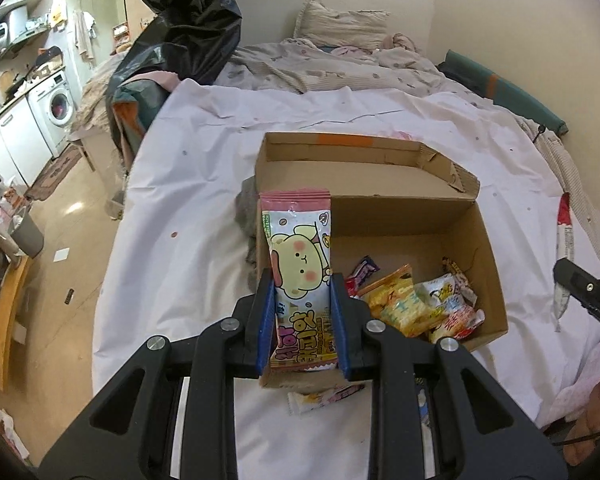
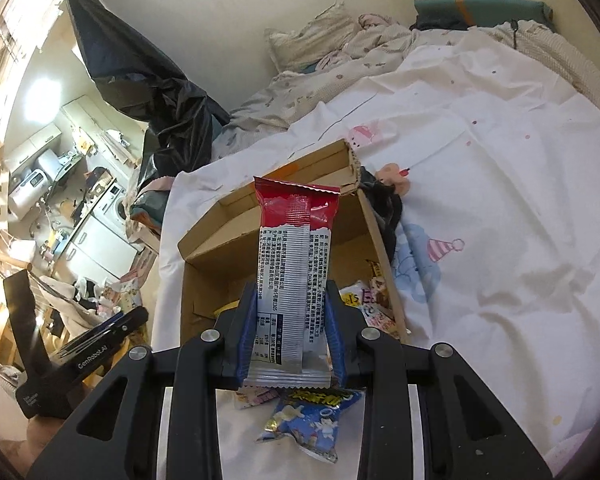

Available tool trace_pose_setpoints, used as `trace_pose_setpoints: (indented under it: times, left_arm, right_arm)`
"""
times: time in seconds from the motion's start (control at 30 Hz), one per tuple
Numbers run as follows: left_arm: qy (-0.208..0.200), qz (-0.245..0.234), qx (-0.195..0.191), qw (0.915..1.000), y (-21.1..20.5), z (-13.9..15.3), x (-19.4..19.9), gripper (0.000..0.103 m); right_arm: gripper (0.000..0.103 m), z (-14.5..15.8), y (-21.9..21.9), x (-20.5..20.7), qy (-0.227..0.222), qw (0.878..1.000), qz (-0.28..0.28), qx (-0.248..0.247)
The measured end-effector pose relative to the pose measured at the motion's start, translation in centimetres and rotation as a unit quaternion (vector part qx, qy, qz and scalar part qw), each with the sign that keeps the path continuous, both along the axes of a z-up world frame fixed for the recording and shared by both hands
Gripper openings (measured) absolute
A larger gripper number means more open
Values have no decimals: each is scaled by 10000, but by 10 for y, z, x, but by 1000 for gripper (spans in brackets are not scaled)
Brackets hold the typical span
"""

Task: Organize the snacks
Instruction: 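Carry bear-print packet with left tool while right tool carries red-white bar over box, then open both tools to drop the packet and bar into the box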

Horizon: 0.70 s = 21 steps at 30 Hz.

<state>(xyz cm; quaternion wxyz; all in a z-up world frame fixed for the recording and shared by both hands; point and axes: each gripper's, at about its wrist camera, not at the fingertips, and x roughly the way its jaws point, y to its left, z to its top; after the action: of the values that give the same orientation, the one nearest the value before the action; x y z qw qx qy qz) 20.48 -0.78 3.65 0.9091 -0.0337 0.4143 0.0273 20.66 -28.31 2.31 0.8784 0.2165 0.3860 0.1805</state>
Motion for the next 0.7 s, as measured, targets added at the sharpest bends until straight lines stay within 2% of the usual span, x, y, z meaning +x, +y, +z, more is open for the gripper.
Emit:
trace_pose_setpoints:
  times: [0.27, 0.5, 0.63, 0.7]
  left_arm:
    - [88, -247, -66, 9996, -8, -13, 21, 22]
    - [324, -372, -154, 9987, -10, -40, 32, 22]
    - [406, -413, -217, 9981, -11, -50, 36, 22]
    - [438, -427, -223, 9979, -11, -55, 38, 22]
  right_arm:
    - [33, -9, 5, 29, 212, 9996, 148, 59]
    - [33, -32, 22, 51, 536, 9980, 326, -1]
    - [33, -46, 37, 58, 717, 9965, 418, -136]
    - [33, -52, 46, 61, 802, 9950, 423, -411]
